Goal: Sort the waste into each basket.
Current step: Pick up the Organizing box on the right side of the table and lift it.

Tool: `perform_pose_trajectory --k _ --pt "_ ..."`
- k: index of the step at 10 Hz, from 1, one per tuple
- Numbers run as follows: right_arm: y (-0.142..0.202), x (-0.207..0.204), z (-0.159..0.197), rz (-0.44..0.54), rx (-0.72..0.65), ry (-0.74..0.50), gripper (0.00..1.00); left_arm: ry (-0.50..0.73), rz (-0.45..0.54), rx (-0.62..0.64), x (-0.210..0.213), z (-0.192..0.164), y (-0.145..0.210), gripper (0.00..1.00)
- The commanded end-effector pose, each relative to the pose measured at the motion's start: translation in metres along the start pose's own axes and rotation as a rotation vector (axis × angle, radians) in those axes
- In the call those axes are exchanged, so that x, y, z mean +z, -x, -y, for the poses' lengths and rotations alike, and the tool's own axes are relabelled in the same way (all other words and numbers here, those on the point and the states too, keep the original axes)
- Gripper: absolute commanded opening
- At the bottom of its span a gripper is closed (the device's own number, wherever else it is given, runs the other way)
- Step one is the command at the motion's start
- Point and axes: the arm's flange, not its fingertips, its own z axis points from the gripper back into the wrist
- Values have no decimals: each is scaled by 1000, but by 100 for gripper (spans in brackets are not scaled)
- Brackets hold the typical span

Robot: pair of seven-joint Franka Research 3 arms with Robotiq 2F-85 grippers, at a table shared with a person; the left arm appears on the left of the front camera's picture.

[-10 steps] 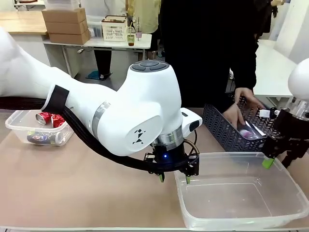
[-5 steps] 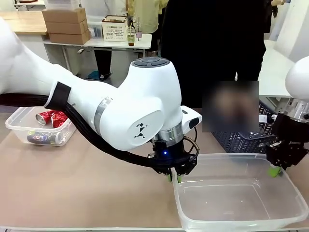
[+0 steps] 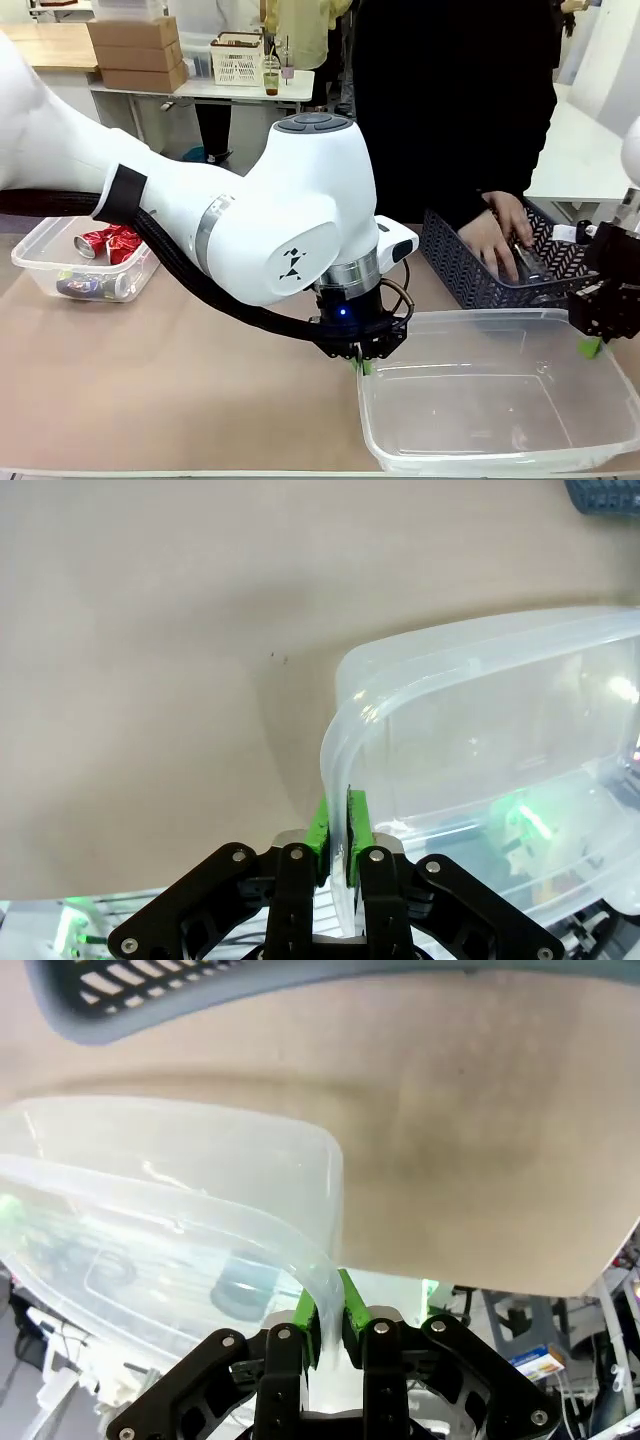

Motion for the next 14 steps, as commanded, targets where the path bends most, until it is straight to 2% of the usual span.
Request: perform_pose_trajectory --k 1,3,5,6,7,8,10,12,13,14 --pt "95 -89 0 7 -29 0 0 -42 39 4 23 -8 14 0" --pt "88 -38 -21 -2 -19 3 0 -102 59 57 66 -21 31 0" --pt "67 9 -57 40 12 -15 0 -100 38 158 101 -45 37 0" --pt "53 31 -79 105 28 -76 0 -126 37 282 111 -64 35 0" --pt "34 50 -103 124 75 -157 0 -111 29 346 117 -88 34 0" --pt "13 58 -120 91 80 -164 0 -117 40 361 121 -107 32 0" --pt "-30 63 -146 87 89 -125 0 -142 69 373 123 -145 15 0" --pt "-65 70 -168 69 82 -151 0 -152 101 300 118 -186 -19 0" --pt "-82 73 -175 98 97 -164 0 -97 67 287 116 -201 -34 0" --pt "-92 73 -178 103 70 -186 0 -66 51 326 115 -217 -51 0"
